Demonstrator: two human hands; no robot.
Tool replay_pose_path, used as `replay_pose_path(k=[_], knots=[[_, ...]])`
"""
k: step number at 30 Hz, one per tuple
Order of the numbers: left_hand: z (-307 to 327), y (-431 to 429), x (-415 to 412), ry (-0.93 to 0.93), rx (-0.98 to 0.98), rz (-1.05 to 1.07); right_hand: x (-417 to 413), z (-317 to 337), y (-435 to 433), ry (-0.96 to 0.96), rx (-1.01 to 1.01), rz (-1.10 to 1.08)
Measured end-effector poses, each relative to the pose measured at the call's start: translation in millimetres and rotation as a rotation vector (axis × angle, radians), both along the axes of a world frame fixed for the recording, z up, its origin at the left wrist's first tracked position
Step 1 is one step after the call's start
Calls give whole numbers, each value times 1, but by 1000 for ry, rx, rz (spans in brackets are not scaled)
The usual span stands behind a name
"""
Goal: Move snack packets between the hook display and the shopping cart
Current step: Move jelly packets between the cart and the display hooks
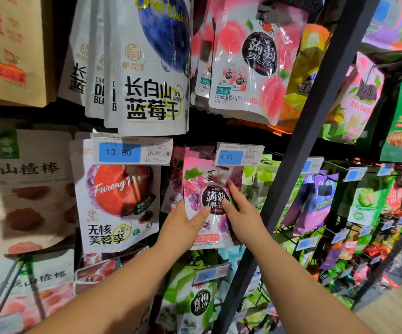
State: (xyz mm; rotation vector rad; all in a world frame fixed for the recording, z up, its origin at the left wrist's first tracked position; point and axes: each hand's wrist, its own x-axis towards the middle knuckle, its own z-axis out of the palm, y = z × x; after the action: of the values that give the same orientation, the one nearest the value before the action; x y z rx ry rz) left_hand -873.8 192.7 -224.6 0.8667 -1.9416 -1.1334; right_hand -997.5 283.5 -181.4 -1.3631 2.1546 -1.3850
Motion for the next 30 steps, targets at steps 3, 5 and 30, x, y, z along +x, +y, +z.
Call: replay_pose_path(k=[3, 5, 30], knots=[[4, -11, -5, -11, 23, 33, -4, 1, -15, 34, 37, -6], [5, -20, -10, -17, 68, 64, -7, 1, -26, 53, 77, -13], [-67, 28, -9, 17, 388, 112, 1, -91, 53, -28, -4, -85]])
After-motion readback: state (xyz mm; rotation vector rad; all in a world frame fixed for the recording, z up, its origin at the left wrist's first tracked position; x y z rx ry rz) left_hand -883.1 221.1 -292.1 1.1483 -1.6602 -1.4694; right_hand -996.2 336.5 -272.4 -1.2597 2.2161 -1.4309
